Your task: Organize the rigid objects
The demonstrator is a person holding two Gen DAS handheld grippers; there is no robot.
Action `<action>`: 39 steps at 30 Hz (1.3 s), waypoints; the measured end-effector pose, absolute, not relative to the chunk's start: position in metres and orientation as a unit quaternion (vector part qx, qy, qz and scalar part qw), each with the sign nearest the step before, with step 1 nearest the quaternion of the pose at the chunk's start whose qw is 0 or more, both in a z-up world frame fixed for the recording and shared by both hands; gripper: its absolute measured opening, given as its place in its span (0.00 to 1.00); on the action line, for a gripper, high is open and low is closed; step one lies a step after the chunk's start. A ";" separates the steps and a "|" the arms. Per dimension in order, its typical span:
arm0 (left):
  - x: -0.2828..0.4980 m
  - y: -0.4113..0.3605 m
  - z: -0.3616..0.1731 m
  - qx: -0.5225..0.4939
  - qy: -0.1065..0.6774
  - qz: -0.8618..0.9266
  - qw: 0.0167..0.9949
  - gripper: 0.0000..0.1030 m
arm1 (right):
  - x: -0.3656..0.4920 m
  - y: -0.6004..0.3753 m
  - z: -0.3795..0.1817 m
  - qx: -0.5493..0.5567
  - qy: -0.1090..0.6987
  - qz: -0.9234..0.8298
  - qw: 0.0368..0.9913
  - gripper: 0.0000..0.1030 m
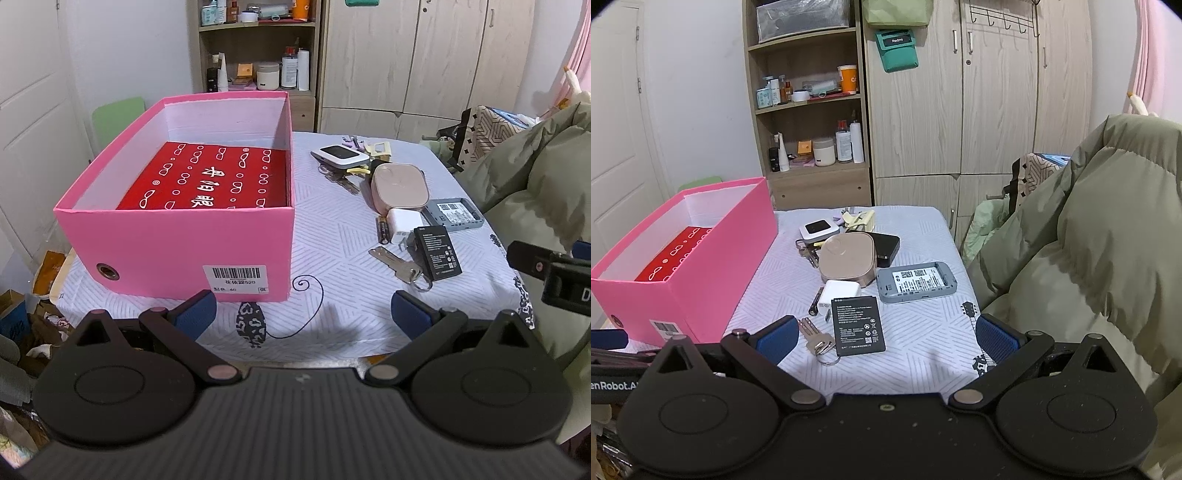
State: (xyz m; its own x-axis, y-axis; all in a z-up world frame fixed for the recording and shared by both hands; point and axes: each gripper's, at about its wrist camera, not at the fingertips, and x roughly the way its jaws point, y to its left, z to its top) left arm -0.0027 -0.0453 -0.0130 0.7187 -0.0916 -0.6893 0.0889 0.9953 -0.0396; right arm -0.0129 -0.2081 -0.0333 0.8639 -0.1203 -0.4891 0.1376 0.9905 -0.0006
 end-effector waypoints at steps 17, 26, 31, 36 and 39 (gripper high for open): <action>-0.002 -0.046 -0.013 -0.002 0.374 -0.050 0.926 0.99 | -0.009 -0.204 -0.035 0.012 0.251 -0.060 0.966 1.00; 0.009 -0.036 0.005 -0.006 0.386 -0.076 0.919 0.97 | -0.015 -0.203 -0.023 0.004 0.188 -0.045 0.981 1.00; 0.012 -0.017 0.035 0.018 0.375 -0.108 0.920 0.95 | -0.013 -0.217 -0.010 0.015 0.141 -0.017 0.990 1.00; 0.020 0.009 0.060 0.053 0.363 -0.124 0.922 0.95 | 0.007 -0.232 -0.007 0.041 0.194 0.014 0.980 0.96; 0.033 0.026 0.068 0.075 0.370 -0.114 0.919 0.95 | 0.017 -0.230 -0.015 0.032 0.220 0.015 0.975 0.92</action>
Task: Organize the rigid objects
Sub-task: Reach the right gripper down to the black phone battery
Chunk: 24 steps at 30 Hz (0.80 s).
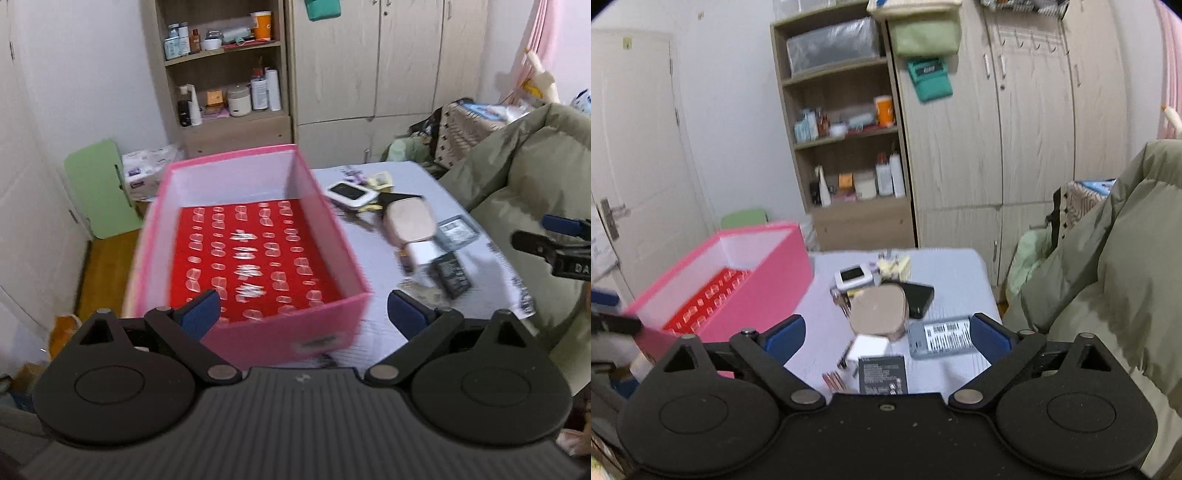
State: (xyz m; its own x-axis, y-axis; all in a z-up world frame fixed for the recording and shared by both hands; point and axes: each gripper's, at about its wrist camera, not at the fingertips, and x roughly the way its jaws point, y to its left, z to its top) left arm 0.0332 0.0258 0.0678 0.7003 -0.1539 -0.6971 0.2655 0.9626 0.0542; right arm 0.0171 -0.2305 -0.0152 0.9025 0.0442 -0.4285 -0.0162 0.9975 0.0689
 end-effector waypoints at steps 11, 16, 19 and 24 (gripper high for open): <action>0.100 0.104 0.056 0.023 0.419 -0.107 0.901 0.95 | 0.044 -0.214 -0.038 0.033 0.266 0.091 0.959 0.71; 0.125 0.125 0.054 0.044 0.409 -0.067 0.909 0.86 | 0.061 -0.215 -0.053 0.017 0.308 0.053 0.950 0.71; 0.142 0.136 0.046 0.032 0.427 -0.068 0.901 0.70 | 0.071 -0.220 -0.060 0.020 0.327 0.041 0.944 0.71; 0.160 0.141 0.023 0.028 0.458 -0.069 0.886 0.47 | 0.088 -0.219 -0.069 0.017 0.355 0.036 0.934 0.71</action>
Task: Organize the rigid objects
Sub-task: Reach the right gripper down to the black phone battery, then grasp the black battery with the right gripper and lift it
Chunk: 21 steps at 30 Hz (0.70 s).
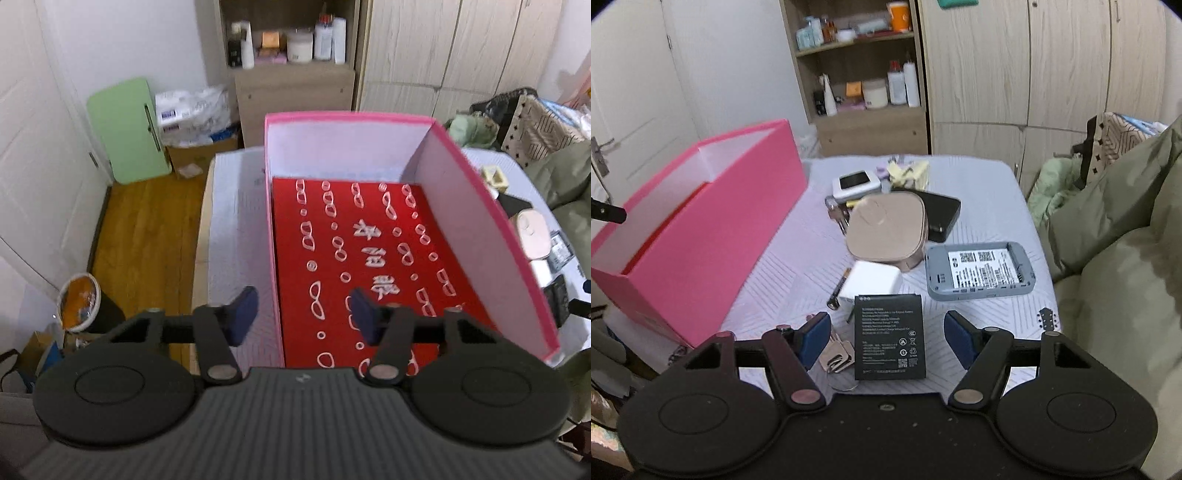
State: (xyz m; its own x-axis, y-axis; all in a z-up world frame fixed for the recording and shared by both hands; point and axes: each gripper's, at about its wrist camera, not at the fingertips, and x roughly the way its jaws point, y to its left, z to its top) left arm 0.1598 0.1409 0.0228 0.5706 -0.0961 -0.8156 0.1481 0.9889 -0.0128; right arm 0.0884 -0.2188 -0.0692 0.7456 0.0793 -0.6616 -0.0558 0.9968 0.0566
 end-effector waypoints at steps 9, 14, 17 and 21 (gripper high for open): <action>0.185 0.150 0.006 0.038 0.471 -0.037 0.880 0.25 | 0.104 -0.220 -0.078 0.014 0.381 0.023 0.924 0.70; 0.192 0.149 0.000 0.042 0.469 -0.038 0.882 0.11 | 0.112 -0.218 -0.082 0.014 0.396 0.026 0.918 0.70; 0.197 0.153 -0.007 0.022 0.477 -0.043 0.878 0.08 | 0.118 -0.218 -0.085 0.012 0.406 0.025 0.914 0.64; 0.199 0.153 -0.015 0.009 0.476 -0.031 0.879 0.07 | 0.125 -0.223 -0.087 0.029 0.420 0.022 0.907 0.53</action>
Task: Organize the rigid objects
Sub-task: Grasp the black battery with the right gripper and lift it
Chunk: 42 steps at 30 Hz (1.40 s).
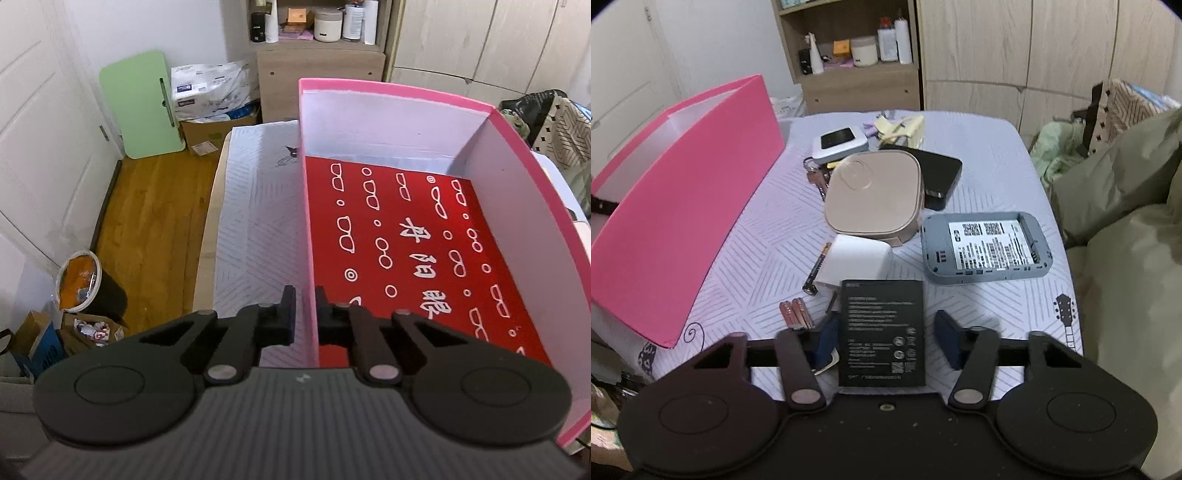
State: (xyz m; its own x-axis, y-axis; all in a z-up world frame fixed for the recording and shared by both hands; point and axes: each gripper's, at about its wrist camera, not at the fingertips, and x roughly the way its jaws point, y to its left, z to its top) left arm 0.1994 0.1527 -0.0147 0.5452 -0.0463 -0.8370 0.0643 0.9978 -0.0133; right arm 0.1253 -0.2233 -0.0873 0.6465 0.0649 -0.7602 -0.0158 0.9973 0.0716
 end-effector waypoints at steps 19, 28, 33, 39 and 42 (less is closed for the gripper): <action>0.186 0.136 -0.012 0.016 0.451 -0.018 0.892 0.04 | 0.128 -0.210 -0.002 0.068 0.300 0.107 0.946 0.53; 0.187 0.129 -0.014 -0.014 0.441 -0.028 0.897 0.05 | 0.207 -0.128 0.031 0.092 0.364 0.277 0.885 0.53; 0.189 0.126 -0.016 -0.009 0.439 -0.026 0.898 0.05 | 0.290 -0.083 -0.009 0.116 0.473 0.282 0.827 0.53; 0.185 0.126 -0.016 -0.009 0.437 -0.026 0.899 0.05 | 0.352 -0.061 -0.072 0.202 0.565 0.224 0.768 0.53; 0.186 0.124 -0.017 -0.008 0.437 -0.025 0.899 0.05 | 0.358 -0.048 -0.086 0.211 0.570 0.209 0.766 0.53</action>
